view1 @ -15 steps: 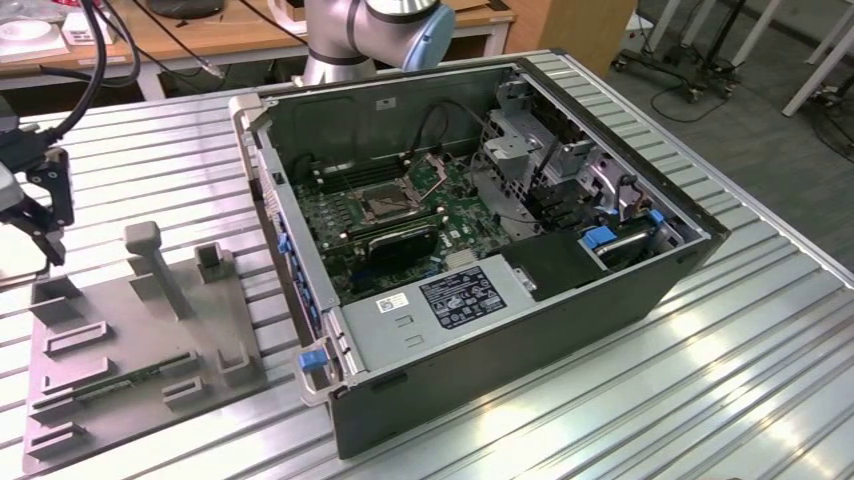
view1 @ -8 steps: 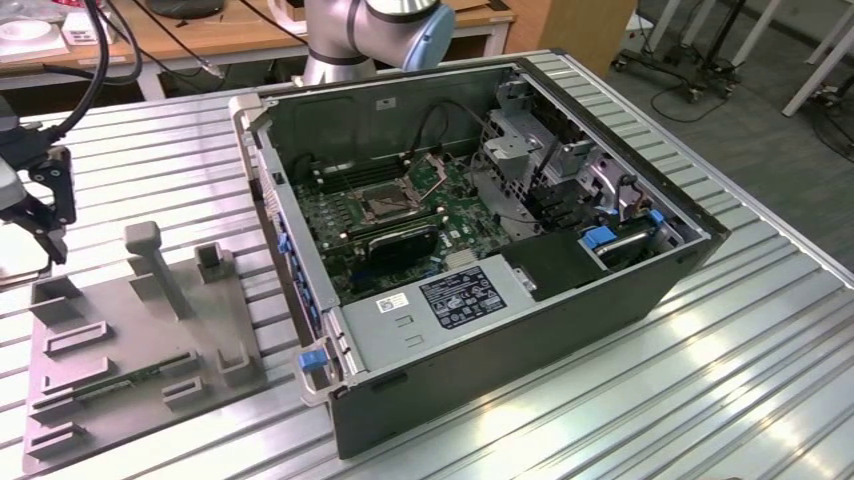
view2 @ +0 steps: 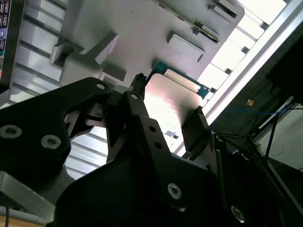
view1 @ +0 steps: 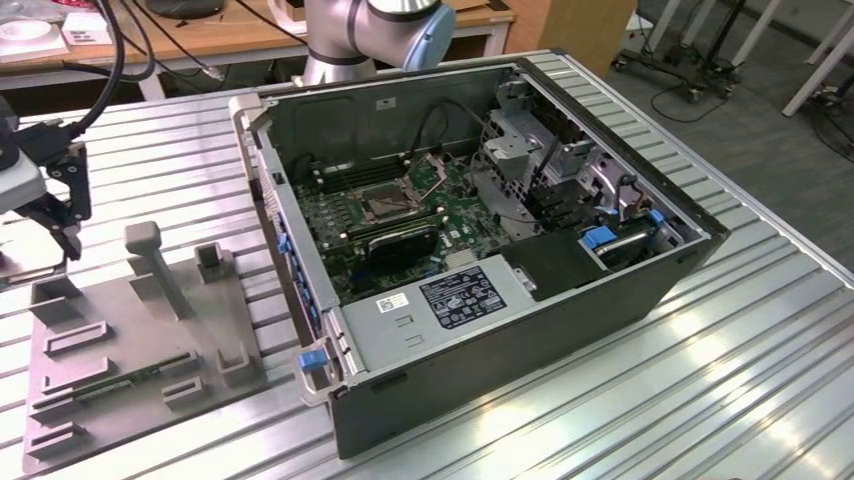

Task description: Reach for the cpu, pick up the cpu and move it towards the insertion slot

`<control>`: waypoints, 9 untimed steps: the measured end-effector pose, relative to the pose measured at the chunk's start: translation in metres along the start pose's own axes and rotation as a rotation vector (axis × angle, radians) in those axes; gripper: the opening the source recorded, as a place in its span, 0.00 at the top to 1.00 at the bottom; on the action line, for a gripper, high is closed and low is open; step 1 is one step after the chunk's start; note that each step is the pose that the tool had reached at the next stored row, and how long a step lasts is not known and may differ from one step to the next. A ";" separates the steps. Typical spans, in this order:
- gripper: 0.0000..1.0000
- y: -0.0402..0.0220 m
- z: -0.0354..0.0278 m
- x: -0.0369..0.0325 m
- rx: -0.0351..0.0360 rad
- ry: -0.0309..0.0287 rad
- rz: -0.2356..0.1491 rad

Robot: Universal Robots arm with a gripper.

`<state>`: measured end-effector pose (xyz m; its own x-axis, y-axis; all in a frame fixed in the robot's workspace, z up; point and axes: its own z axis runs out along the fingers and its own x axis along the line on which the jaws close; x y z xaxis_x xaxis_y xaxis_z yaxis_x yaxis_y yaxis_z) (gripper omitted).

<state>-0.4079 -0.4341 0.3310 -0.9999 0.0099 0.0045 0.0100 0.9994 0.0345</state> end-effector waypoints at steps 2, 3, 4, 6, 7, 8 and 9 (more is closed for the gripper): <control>0.45 0.0000 -0.0012 -0.0008 -0.0002 -0.0002 0.000; 0.45 0.0001 -0.0020 -0.0011 -0.0001 -0.0002 0.000; 0.45 0.0001 -0.0028 -0.0014 -0.0001 -0.0001 0.000; 0.45 0.0002 -0.0046 -0.0019 -0.0001 -0.0002 0.000; 0.45 0.0003 -0.0055 -0.0020 -0.0001 -0.0002 0.000; 0.45 0.0003 -0.0066 -0.0022 -0.0001 -0.0002 0.000; 0.45 0.0004 -0.0078 -0.0023 -0.0002 -0.0003 0.000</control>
<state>-0.4055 -0.4340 0.3388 -0.9999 0.0099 0.0043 0.0100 0.9993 0.0347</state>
